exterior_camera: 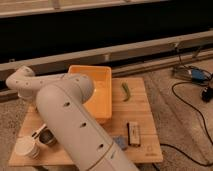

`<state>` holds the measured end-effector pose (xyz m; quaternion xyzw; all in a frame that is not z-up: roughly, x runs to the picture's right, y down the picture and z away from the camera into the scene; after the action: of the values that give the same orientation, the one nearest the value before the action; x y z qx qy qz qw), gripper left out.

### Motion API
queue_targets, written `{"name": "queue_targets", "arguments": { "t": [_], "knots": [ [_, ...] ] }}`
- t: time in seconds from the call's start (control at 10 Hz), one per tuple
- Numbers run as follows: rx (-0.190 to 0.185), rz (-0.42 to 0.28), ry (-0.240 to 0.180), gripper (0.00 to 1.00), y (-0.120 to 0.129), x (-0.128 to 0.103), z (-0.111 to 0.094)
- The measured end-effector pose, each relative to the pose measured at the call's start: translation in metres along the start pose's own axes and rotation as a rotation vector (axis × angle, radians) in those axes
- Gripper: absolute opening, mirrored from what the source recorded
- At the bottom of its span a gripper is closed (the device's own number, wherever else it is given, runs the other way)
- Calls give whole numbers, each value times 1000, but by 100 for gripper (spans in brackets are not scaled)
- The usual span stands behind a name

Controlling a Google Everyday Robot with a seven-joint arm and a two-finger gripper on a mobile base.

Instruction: Place grapes in metal cup

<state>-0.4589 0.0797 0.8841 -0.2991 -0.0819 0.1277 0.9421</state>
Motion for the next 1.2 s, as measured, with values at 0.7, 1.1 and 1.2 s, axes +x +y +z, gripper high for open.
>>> {"name": "queue_targets", "arguments": {
  "t": [0.7, 1.1, 1.2],
  "knots": [
    [-6, 28, -31, 30, -6, -4, -27],
    [-24, 61, 15, 68, -11, 22, -42],
    [-31, 66, 25, 75, -10, 29, -44]
  ]
}}
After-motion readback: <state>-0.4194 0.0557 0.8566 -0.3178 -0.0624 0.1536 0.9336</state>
